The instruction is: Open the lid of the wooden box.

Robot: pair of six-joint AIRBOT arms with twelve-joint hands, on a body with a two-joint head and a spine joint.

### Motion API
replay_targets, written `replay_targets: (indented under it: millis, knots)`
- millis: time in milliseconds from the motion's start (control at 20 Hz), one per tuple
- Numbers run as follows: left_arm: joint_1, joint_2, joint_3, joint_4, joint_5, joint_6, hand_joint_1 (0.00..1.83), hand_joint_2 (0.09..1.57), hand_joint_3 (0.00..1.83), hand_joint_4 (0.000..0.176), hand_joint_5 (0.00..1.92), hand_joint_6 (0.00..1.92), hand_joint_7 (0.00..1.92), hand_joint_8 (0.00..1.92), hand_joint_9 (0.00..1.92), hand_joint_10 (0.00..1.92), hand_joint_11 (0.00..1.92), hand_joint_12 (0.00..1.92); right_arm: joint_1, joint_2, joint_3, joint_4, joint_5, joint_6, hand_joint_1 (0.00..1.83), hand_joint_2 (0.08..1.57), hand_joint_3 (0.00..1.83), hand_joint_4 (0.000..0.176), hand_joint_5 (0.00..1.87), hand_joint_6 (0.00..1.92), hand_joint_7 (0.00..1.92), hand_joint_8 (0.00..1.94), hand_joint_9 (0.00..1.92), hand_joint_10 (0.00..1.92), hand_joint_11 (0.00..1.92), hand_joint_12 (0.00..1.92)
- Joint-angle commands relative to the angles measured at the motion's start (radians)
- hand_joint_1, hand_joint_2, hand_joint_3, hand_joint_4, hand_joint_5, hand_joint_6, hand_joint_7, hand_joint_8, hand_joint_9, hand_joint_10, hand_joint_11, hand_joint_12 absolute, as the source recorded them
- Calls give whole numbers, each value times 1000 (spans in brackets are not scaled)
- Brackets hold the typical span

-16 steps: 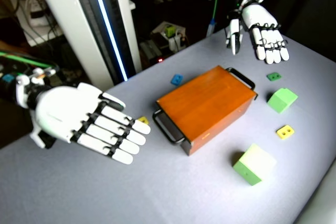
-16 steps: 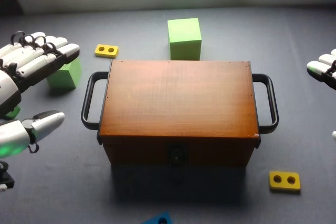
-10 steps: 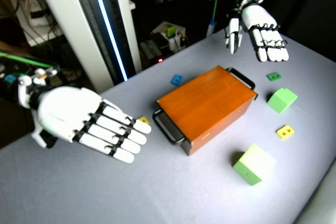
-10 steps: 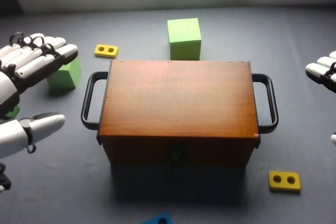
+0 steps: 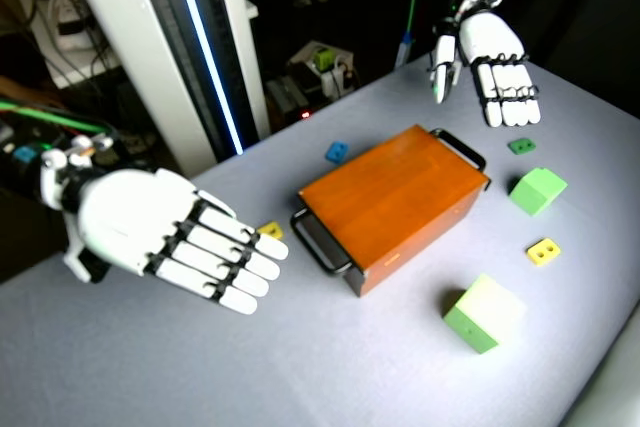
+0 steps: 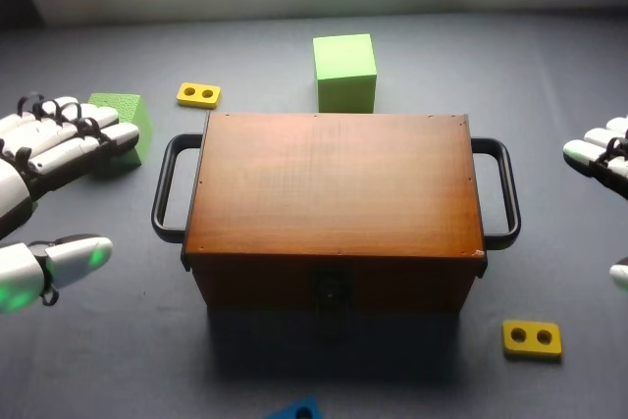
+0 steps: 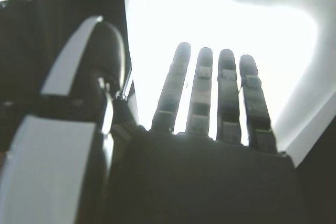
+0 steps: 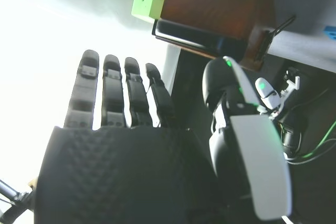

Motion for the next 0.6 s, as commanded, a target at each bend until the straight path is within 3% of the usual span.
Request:
replay_targets:
  millis: [0, 250, 550]
  knots:
    - [-5, -7, 6, -6, -85, -12, 211, 1433, 5, 0, 79, 8, 19, 5, 0, 0, 0, 0, 1, -3, 7, -5, 98, 4, 413, 1405, 4, 0, 0, 0, 0, 0, 0, 0, 0, 0]
    - [-5, -27, 18, 6, -39, -23, 224, 1426, 0, 0, 92, 4, 28, 1, 0, 0, 0, 0, 14, -25, 22, -5, 53, 4, 544, 1382, 0, 0, 3, 1, 0, 0, 0, 0, 0, 0]
    - [-6, -51, 37, 16, 9, -43, 199, 1411, 0, 0, 106, 4, 27, 0, 0, 0, 0, 0, 37, -56, 44, -6, 4, 4, 443, 1391, 2, 0, 0, 0, 0, 0, 0, 0, 0, 0]
